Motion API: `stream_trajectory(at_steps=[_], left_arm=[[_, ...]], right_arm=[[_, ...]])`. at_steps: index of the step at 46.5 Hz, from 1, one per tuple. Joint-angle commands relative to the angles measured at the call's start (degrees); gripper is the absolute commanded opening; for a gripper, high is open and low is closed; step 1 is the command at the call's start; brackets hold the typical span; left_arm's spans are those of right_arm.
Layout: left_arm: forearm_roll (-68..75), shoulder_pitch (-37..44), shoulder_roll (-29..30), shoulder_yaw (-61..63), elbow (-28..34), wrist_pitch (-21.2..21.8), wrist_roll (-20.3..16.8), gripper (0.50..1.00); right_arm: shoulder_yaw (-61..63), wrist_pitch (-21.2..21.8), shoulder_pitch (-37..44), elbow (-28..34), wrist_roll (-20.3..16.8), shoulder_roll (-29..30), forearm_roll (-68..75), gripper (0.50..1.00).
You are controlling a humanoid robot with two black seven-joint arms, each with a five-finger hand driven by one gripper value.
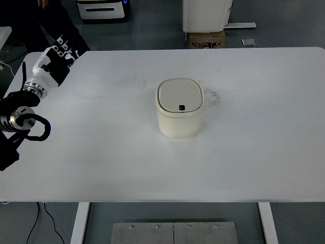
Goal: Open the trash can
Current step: 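Raise the left hand and reach toward the cream trash can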
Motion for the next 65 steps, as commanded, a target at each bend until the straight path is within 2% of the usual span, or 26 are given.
stream_trajectory(at_steps=[1, 9, 15, 22, 29, 34, 45, 51, 65], left_arm=[[0.1, -2.5, 1.0, 5.2, -1.6, 0.0, 0.0, 1.0], [0.2, -9.0, 4.5, 15.2, -10.0, -0.1, 0.0, 1.0], [1.5, -17.3, 6.5, 25.9, -16.2, -0.6, 0.5, 1.0], [6.1, -26.2, 6.9, 35.6, -19.2, -2.2, 1.0, 1.0], [14.2, -32.1, 6.9, 38.9, -19.9, -7.4, 1.2, 1.0], [21.8, -35.2, 6.8, 39.4, -20.1, -11.4, 3.3, 1.0], [34.1, -38.9, 5.1, 39.4, -20.1, -18.2, 3.9, 1.0], [37.6, -39.6, 3.8, 39.4, -20.6, -20.5, 3.9, 1.0], [39.3, -42.7, -0.1, 39.4, -21.6, -20.5, 3.9, 1.0]], right_arm=[[0.0, 0.0, 0.0, 0.0, 0.1, 0.0, 0.0, 0.991], [0.0, 0.0, 0.0, 0.0, 0.0, 0.0, 0.0, 0.991], [0.0, 0.0, 0.0, 0.0, 0.1, 0.0, 0.0, 0.991], [0.0, 0.0, 0.0, 0.0, 0.1, 0.0, 0.0, 0.991], [0.0, 0.0, 0.0, 0.0, 0.0, 0.0, 0.0, 0.991], [0.0, 0.0, 0.0, 0.0, 0.1, 0.0, 0.0, 0.991], [0.0, 0.0, 0.0, 0.0, 0.0, 0.0, 0.0, 0.991], [0.0, 0.0, 0.0, 0.0, 0.0, 0.0, 0.0, 0.991], [0.0, 0.0, 0.0, 0.0, 0.1, 0.0, 0.0, 0.991]])
